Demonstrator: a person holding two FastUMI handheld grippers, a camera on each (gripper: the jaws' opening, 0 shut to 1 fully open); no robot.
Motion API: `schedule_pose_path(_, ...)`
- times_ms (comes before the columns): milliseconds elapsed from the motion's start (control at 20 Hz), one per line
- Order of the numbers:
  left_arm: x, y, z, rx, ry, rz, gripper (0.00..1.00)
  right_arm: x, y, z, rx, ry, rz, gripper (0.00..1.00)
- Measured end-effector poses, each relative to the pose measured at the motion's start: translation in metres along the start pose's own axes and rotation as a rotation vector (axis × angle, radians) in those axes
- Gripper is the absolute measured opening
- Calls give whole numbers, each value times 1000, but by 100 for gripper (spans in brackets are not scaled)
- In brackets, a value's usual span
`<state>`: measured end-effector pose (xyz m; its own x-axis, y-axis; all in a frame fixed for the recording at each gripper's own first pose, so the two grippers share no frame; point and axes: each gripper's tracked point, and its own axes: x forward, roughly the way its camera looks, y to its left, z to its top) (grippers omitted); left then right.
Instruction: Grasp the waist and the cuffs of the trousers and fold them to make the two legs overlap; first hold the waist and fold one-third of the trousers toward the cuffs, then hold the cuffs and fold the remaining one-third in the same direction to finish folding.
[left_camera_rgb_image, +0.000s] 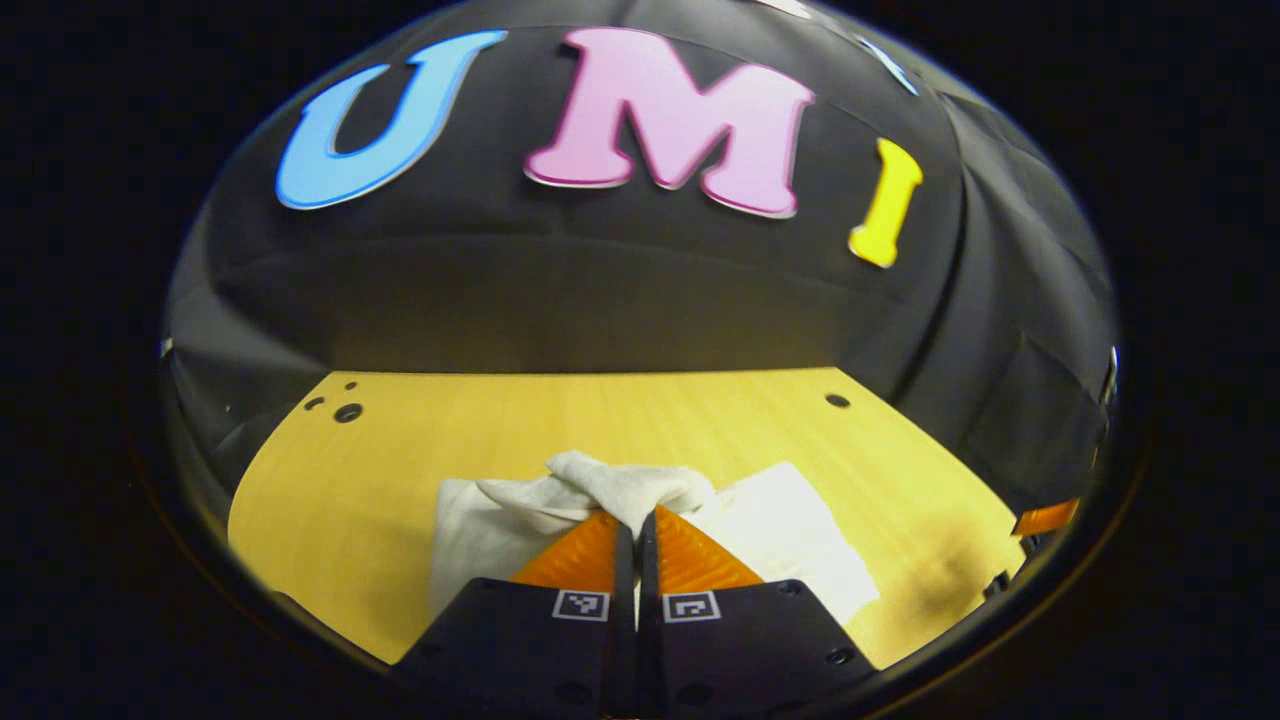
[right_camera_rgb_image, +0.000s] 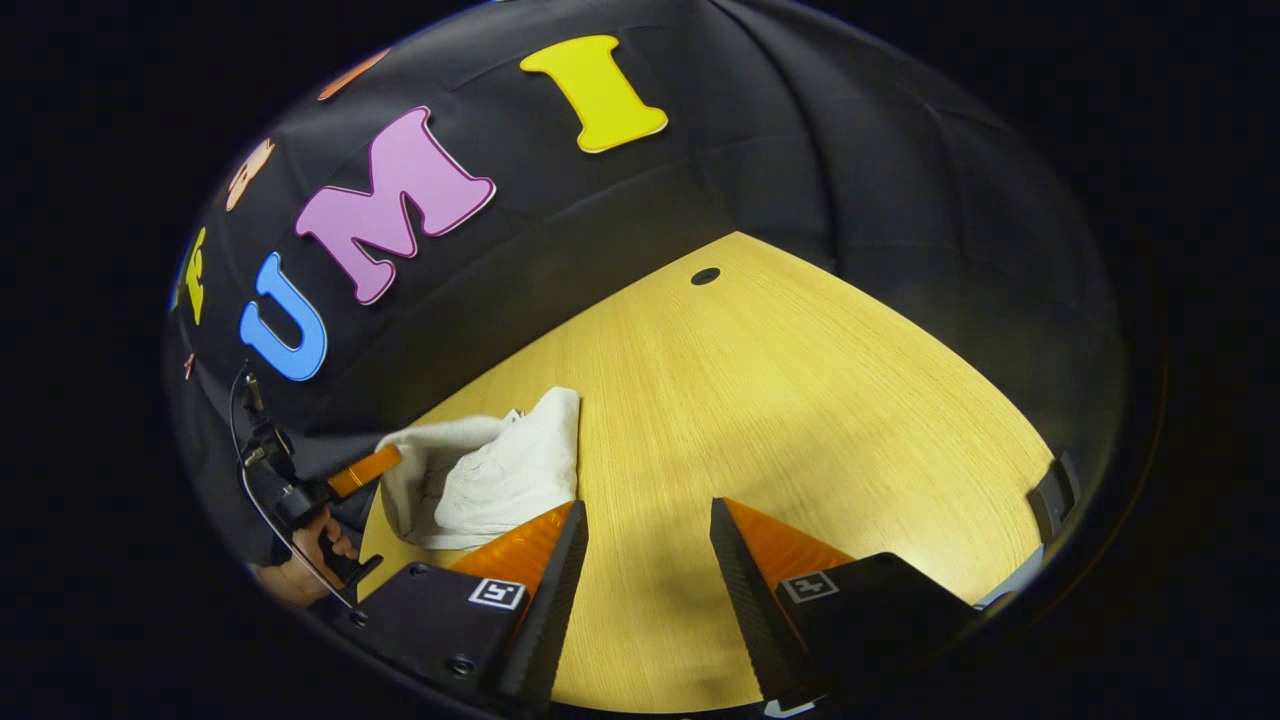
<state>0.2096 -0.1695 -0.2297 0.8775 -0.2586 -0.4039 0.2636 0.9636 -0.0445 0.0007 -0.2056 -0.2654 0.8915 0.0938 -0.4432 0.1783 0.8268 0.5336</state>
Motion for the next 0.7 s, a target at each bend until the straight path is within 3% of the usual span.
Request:
schedule_pose_path(400, 3, -66, -118, 334, 224, -111, 5, -3, -11, -5, 22, 11, -2, 77)
schedule_pose_path(700, 5, -66, -130, 406, 221, -105, 11, -7, -15, -1, 31, 0, 3, 78)
